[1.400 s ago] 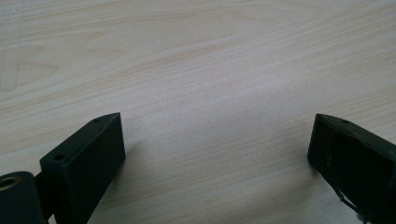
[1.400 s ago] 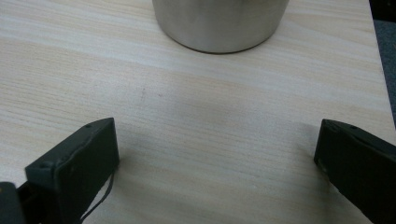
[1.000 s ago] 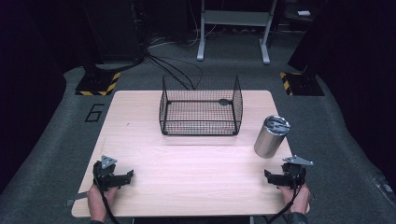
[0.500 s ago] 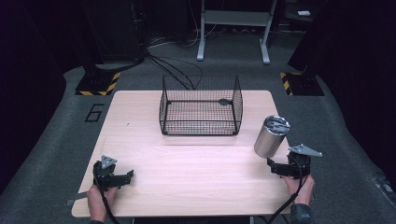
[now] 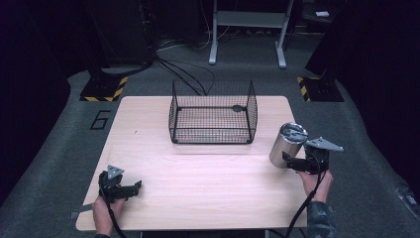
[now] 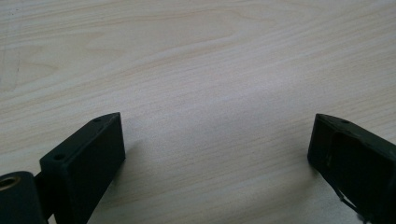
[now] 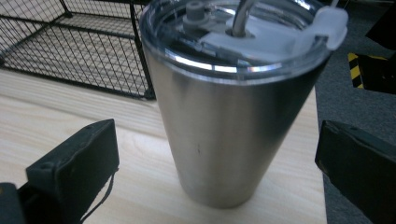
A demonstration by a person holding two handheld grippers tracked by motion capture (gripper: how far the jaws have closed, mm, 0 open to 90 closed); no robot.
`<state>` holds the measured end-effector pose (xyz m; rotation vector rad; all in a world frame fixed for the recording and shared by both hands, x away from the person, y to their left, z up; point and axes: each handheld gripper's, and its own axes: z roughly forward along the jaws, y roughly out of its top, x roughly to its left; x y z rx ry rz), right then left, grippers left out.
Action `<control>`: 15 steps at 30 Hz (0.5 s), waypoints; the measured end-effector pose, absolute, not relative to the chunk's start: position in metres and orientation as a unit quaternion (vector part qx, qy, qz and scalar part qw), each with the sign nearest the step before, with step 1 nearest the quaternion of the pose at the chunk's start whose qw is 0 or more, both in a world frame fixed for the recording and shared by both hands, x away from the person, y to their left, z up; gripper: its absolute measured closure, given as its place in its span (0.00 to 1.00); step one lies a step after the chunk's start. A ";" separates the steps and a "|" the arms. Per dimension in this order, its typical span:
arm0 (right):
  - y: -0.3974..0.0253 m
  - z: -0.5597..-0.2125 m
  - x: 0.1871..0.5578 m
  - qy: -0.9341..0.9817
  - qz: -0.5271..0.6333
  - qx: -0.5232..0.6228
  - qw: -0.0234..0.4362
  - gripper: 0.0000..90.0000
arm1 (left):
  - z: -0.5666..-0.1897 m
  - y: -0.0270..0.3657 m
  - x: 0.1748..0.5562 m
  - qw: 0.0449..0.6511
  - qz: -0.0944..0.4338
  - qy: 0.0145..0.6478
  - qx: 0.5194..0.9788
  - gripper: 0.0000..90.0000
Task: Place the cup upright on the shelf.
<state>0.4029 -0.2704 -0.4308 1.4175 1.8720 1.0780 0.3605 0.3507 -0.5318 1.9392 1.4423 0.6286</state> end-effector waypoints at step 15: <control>-0.266 -0.429 0.428 0.678 0.408 0.535 0.296 0.00 | -0.532 0.351 0.360 0.317 0.238 0.548 0.737 0.04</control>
